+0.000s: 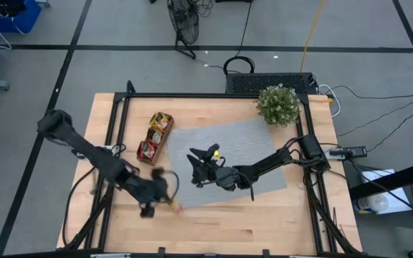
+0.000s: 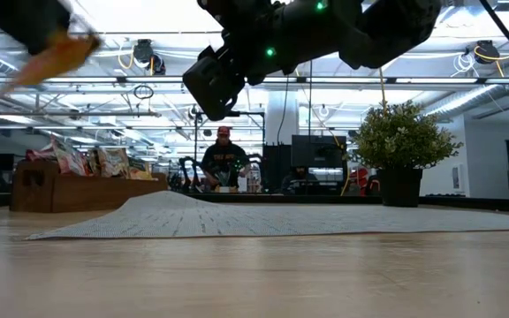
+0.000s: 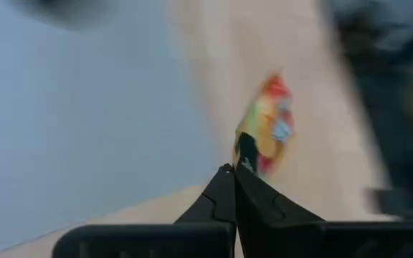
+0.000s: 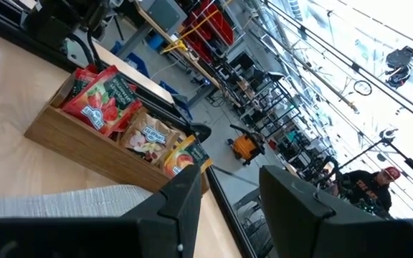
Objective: Pick & Place Tea
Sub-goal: Put the yellow tea bag into the right section of the wooden organizer
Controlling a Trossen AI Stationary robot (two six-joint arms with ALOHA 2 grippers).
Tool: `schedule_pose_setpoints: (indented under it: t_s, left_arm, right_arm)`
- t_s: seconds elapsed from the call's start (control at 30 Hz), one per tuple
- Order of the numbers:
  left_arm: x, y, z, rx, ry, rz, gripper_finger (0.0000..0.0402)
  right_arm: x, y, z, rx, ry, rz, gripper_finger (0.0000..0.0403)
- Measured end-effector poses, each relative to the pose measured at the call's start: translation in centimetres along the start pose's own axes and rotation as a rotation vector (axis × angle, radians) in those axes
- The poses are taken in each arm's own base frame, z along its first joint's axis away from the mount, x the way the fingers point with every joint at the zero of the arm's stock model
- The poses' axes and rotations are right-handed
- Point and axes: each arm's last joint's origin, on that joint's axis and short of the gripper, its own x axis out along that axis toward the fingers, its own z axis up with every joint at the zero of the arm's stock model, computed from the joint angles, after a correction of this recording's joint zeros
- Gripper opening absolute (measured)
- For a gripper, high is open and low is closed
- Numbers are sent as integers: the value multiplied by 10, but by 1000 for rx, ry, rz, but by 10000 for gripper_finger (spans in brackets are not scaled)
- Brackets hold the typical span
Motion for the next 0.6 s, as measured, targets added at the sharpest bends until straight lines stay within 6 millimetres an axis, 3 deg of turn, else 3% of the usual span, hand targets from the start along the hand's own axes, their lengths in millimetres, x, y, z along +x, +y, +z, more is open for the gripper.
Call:
schedule_pose_setpoints:
  t_s: [0.2,0.3,0.43,0.6]
  left_arm:
    - [-102,27,38,22,-24,582,1]
    - [-133,53,49,-22,7,787,1]
    - [-146,99,57,-126,111,917,1]
    - [-135,163,59,-326,270,953,1]
  right_arm:
    - [2,-1,-1,13,5,-4,128]
    - [4,-2,-2,43,6,-5,128]
    - [7,-4,-4,49,12,-11,128]
    - [9,-5,-6,79,16,-16,128]
